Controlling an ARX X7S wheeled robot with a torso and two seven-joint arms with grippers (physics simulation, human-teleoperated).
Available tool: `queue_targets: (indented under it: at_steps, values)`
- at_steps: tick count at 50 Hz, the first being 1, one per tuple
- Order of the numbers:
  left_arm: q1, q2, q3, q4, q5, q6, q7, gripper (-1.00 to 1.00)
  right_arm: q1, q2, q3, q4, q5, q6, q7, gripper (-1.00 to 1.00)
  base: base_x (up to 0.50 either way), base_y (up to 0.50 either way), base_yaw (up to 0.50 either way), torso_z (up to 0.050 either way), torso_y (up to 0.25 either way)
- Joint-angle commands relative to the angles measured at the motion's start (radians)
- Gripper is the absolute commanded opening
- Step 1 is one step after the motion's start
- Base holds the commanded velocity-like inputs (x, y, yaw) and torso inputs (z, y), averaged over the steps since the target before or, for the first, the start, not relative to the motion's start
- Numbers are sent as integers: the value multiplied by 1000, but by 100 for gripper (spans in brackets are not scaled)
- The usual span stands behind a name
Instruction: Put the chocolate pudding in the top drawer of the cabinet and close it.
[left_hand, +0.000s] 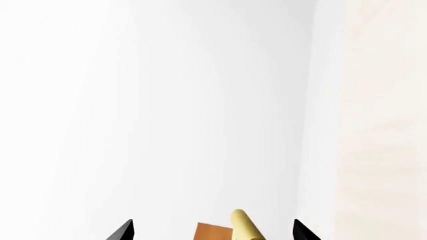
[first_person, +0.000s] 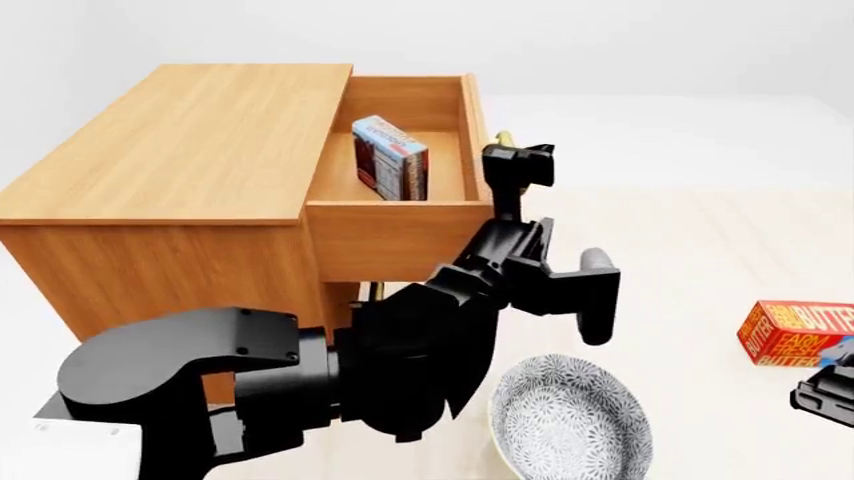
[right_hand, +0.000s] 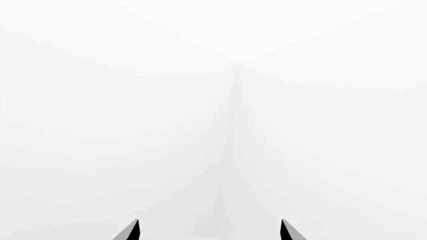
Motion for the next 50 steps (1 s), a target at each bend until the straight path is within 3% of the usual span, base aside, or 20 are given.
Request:
queue_targets:
  at_steps: [1, 18, 41, 50]
  values:
    - [-16, -21, -11, -332, -8, -56, 9, 100, 6, 0, -11, 11, -5, -4, 4, 100, 0, 0, 0, 0, 0]
    - [-21, -48, -49, -358, -44, -143, 36, 100, 0, 3, -8, 16, 3, -8, 4, 100, 0, 0, 0, 1, 0]
    - [-18, -18, -74, -500, -72, -260, 71, 100, 8, 2, -23, 35, 0, -14, 9, 100, 0, 0, 0, 0, 0]
    - [-25, -53, -66, -429, -81, -341, 80, 100, 15, 4, -30, 36, -3, -9, 13, 100, 0, 0, 0, 0, 0]
